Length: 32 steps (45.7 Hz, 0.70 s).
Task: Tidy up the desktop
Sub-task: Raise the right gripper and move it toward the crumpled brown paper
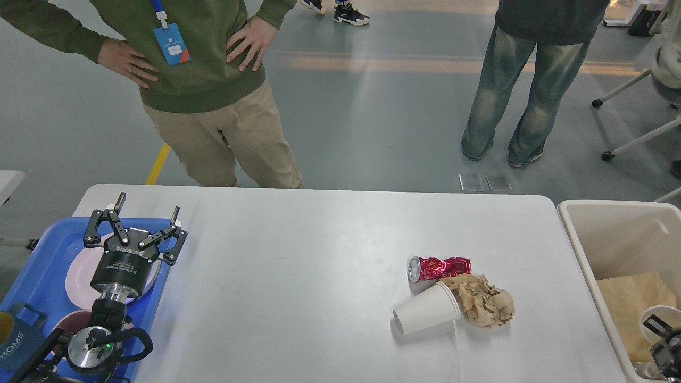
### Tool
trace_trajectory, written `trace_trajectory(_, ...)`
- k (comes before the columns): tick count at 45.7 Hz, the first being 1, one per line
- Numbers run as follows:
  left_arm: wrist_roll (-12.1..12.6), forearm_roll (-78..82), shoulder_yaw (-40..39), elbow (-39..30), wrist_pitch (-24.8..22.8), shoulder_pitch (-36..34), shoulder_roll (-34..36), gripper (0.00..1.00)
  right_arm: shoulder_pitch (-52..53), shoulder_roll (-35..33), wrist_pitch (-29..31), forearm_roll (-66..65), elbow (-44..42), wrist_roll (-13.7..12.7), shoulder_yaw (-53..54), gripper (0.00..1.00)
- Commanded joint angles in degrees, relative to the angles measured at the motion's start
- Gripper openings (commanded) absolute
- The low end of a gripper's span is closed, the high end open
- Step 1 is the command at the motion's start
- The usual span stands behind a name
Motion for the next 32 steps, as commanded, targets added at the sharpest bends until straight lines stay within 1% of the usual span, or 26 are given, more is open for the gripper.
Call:
trace_trajectory(1,0.0,0.0,-0.1,0.0,0.0,0.0,0.0,0.97,0.3,-0.2,-1.0,-0.1,2.1,0.1,-0.2,1.00)
trace_trajectory(7,0.0,0.0,0.0,0.0,0.0,0.0,0.0,0.97,4.2,-3.2,-0.5,-0.2,6.8,0.1,-0.1,1.00)
trace_trajectory(13,0.0,0.0,0.0,0.0,0.1,0.0,0.0,0.97,9.7,-7.5,1.9,-0.3,14.8,0.0,-0.1,1.00)
trace_trajectory(23,0.0,0.0,-0.1,0.0,0.0,0.0,0.0,0.97,16.2,-10.3,5.7,-1.7,22.4,-0.2,-2.1,1.00)
trace_trajectory(28,0.0,0.0,-0.1,0.0,0.1,0.0,0.0,0.97,21.5,-12.0,6.7,-4.5,28.4,-0.3,-5.3,1.00)
trace_trajectory(32,0.0,0.0,0.0,0.0,0.0,0.0,0.0,0.97,28.1,-14.5,7.1,-5.4,36.5,-0.4,-9.2,1.00)
